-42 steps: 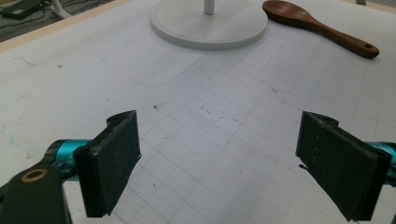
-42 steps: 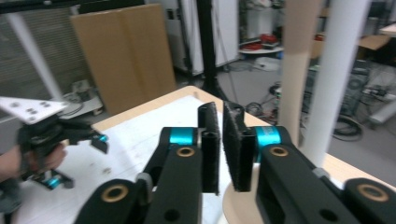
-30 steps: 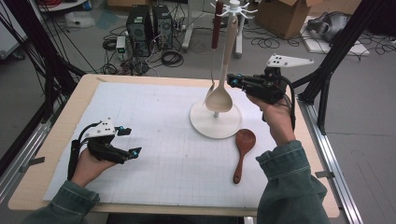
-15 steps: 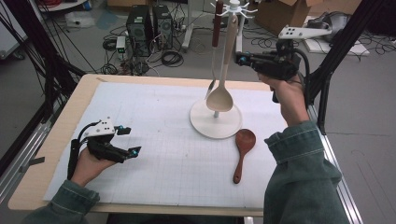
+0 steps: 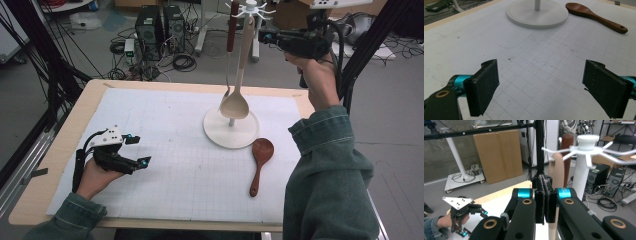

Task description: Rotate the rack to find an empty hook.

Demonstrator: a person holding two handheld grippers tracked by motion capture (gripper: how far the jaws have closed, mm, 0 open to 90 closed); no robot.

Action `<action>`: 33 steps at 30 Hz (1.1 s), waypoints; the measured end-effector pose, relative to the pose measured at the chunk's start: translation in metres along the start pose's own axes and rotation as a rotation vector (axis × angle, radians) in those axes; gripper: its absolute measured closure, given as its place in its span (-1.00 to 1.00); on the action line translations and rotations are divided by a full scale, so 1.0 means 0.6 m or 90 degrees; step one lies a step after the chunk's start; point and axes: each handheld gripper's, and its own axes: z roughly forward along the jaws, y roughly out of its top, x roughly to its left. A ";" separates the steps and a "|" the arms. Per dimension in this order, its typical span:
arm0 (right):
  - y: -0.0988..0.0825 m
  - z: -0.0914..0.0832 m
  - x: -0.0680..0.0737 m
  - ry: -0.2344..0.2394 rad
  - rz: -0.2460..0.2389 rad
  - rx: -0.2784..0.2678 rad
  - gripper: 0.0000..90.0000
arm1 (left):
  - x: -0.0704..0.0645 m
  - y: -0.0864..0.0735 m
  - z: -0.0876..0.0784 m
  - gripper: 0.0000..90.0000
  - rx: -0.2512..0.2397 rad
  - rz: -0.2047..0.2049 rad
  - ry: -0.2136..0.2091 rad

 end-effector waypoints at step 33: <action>0.032 0.065 0.007 -0.059 -0.033 0.018 0.99 | -0.003 0.002 -0.005 -0.69 -0.004 0.001 -0.001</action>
